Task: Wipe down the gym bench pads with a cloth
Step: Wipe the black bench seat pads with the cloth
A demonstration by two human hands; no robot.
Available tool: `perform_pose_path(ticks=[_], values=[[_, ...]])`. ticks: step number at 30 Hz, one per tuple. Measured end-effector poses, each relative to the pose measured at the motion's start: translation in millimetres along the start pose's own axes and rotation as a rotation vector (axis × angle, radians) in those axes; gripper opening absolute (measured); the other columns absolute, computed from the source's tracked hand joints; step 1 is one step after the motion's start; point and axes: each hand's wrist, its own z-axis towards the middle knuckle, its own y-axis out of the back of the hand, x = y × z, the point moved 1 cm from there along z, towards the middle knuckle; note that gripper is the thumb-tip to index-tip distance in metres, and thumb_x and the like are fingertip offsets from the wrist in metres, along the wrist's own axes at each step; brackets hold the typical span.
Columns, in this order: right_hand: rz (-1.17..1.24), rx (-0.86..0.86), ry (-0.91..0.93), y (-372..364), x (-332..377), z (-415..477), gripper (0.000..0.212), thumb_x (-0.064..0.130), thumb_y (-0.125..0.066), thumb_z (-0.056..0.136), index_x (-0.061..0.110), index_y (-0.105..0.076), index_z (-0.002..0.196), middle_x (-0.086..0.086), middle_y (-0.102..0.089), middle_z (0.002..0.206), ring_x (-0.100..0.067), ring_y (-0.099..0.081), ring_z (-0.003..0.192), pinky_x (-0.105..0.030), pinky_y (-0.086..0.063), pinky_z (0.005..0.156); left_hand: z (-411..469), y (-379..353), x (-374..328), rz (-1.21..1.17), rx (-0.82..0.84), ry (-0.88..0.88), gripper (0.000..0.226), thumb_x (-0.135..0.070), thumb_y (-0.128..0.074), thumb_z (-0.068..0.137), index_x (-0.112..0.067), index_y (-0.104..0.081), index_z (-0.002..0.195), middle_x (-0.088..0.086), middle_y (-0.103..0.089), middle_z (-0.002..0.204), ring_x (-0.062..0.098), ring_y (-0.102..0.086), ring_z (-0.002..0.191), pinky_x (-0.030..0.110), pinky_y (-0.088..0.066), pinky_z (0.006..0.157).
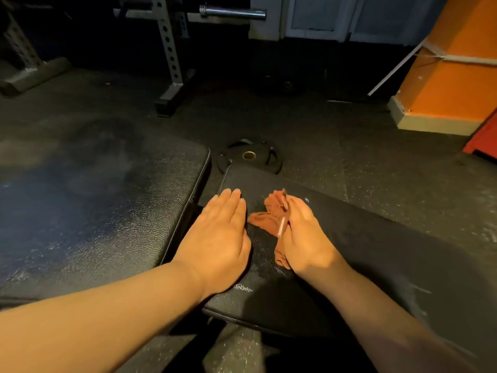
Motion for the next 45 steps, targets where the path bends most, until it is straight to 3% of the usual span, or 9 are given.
perform_pose_path(ticks=[9,17,24,29,33,36,40,43,45], values=[[-0.209,0.036,0.035,0,19,-17,0.053,-0.001,-0.044,0.099,0.010,-0.041,0.151,-0.002,-0.035,0.159,-0.009,-0.029,0.146,-0.009,-0.013,0.117,2,-4,5,-0.127,-0.001,0.009,0.063,-0.026,-0.030,0.100,-0.007,-0.014,0.158,0.009,-0.003,0.167,0.020,0.005,0.154,0.035,0.002,0.125],[-0.102,0.022,-0.042,-17,35,-15,0.056,0.004,-0.043,0.102,0.019,-0.035,0.155,0.008,-0.027,0.161,-0.001,-0.026,0.145,-0.004,-0.012,0.114,1,-8,9,-0.145,-0.052,-0.016,0.071,-0.031,-0.021,0.090,-0.003,-0.022,0.155,0.014,-0.013,0.165,0.025,-0.003,0.154,0.037,-0.001,0.125],[-0.398,-0.020,-0.119,-5,4,27,0.056,0.020,-0.055,0.096,0.010,-0.042,0.150,-0.008,-0.036,0.157,-0.025,-0.032,0.145,-0.033,-0.023,0.121,0,-6,8,-0.119,-0.068,-0.013,0.073,-0.030,-0.020,0.088,-0.003,-0.023,0.155,0.013,-0.013,0.165,0.025,-0.004,0.154,0.035,0.001,0.125],[-0.115,0.021,-0.005,-17,37,-14,0.049,0.011,-0.043,0.103,0.014,-0.042,0.151,0.003,-0.036,0.156,0.000,-0.035,0.139,-0.013,-0.024,0.116,-1,-6,8,-0.170,-0.070,0.005,0.065,-0.029,-0.025,0.095,-0.005,-0.025,0.155,0.011,-0.014,0.165,0.023,-0.004,0.154,0.036,-0.002,0.125],[-0.397,-0.002,-0.082,11,4,5,0.048,0.009,-0.049,0.096,0.018,-0.052,0.143,-0.007,-0.050,0.144,-0.028,-0.045,0.132,-0.045,-0.038,0.110,2,-6,8,-0.125,-0.062,0.003,0.063,-0.025,-0.030,0.097,-0.004,-0.022,0.156,0.011,-0.011,0.166,0.023,-0.003,0.154,0.035,0.000,0.125],[-0.333,-0.179,-0.396,8,7,20,0.042,0.016,-0.047,0.099,0.021,-0.050,0.140,-0.018,-0.041,0.139,-0.035,-0.038,0.127,-0.040,-0.037,0.102,1,-6,8,-0.116,-0.057,0.008,0.064,-0.026,-0.031,0.097,-0.006,-0.023,0.156,0.011,-0.012,0.166,0.023,-0.004,0.154,0.035,0.000,0.125],[-0.153,-0.098,-0.182,-17,32,10,0.050,0.019,-0.054,0.098,0.031,-0.048,0.146,-0.010,-0.034,0.127,-0.026,-0.040,0.119,-0.009,-0.043,0.088,0,-5,7,-0.160,-0.081,0.012,0.068,-0.031,-0.022,0.091,-0.008,-0.029,0.155,0.010,-0.021,0.164,0.023,-0.010,0.153,0.035,-0.004,0.125],[-0.308,-0.136,-0.272,-2,7,19,0.050,0.022,-0.050,0.099,0.040,-0.046,0.145,-0.001,-0.028,0.120,-0.028,-0.038,0.120,-0.033,-0.036,0.106,0,-3,6,-0.129,-0.066,0.012,0.065,-0.028,-0.028,0.095,-0.006,-0.025,0.156,0.010,-0.016,0.165,0.022,-0.006,0.154,0.034,0.000,0.125],[-0.249,-0.229,-0.394,9,-6,30,0.038,0.025,-0.046,0.101,0.035,-0.051,0.137,0.000,-0.036,0.126,-0.024,-0.044,0.120,-0.025,-0.038,0.098,-1,-3,5,-0.129,-0.053,0.024,0.062,-0.026,-0.034,0.099,-0.007,-0.022,0.157,0.008,-0.010,0.167,0.020,-0.001,0.154,0.032,0.003,0.125]])
